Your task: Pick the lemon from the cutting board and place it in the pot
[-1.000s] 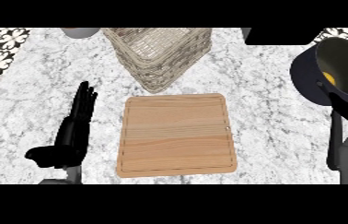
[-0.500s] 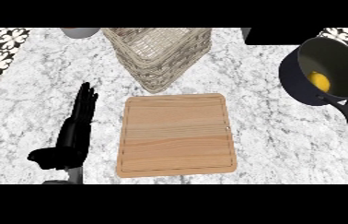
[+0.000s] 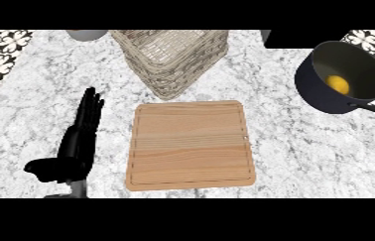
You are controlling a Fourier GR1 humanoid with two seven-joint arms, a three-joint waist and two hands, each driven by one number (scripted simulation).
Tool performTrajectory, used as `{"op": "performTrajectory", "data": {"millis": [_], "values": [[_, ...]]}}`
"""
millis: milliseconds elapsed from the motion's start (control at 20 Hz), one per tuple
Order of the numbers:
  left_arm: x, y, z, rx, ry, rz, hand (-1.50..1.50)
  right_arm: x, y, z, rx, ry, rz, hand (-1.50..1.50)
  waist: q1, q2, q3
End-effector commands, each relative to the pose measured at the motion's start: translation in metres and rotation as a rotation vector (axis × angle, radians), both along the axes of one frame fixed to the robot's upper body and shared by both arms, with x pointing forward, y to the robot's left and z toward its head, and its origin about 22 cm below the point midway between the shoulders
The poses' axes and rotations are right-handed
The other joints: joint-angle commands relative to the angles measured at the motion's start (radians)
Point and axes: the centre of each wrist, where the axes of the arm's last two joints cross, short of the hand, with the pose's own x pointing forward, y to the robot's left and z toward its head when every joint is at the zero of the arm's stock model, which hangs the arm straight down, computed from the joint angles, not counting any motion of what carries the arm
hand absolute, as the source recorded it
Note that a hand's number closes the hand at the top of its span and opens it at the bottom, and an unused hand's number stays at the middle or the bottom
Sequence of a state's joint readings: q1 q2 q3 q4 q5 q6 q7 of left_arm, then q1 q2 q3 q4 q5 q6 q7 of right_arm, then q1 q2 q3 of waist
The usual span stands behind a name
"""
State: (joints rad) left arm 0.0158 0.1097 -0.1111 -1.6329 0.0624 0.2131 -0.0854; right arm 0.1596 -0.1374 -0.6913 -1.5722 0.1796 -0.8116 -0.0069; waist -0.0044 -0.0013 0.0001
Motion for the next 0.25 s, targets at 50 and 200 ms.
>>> {"op": "performTrajectory", "data": {"millis": [50, 200], "values": [[-0.002, 0.004, -0.015, 0.009, 0.002, -0.018, 0.00, -0.031, -0.012, 0.007, -0.021, -0.049, -0.090, -1.50, -0.001, 0.001, 0.000], [0.014, -0.002, 0.000, 0.006, 0.004, 0.010, 0.00, -0.063, -0.024, 0.004, -0.018, -0.051, -0.113, -1.50, -0.004, 0.000, 0.000]]}}
